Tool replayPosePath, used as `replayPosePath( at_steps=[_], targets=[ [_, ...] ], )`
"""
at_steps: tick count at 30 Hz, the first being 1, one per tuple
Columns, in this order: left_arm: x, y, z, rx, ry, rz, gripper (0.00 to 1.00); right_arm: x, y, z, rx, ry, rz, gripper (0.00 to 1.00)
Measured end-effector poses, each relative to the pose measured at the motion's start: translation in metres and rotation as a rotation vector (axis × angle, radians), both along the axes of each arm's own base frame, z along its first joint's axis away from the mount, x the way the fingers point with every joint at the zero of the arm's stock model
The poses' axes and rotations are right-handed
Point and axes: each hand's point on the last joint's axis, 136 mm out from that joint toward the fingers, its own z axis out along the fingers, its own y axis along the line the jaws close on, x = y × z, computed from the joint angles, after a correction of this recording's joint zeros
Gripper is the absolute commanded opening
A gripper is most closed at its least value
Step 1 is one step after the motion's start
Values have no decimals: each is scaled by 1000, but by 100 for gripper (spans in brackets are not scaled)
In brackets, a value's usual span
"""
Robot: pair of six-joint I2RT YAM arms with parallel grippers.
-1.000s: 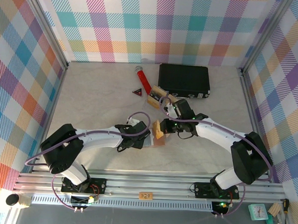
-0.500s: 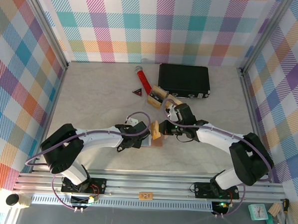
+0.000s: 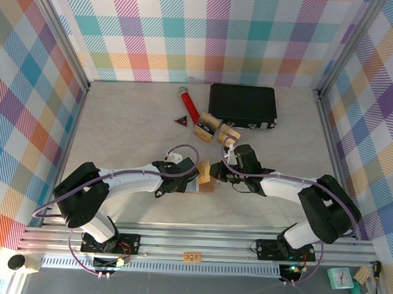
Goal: Put the credit cards into the card holder
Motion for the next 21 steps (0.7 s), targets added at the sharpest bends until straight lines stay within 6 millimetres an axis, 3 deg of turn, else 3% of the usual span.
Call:
replayPosePath(
  at_steps=[14, 21],
  targets=[
    [1, 2, -8, 36, 7, -10, 100, 6, 3, 8, 79, -13, -51, 0],
    [1, 5, -9, 39, -6, 11, 100, 9, 5, -1, 83, -2, -54, 0]
  ],
)
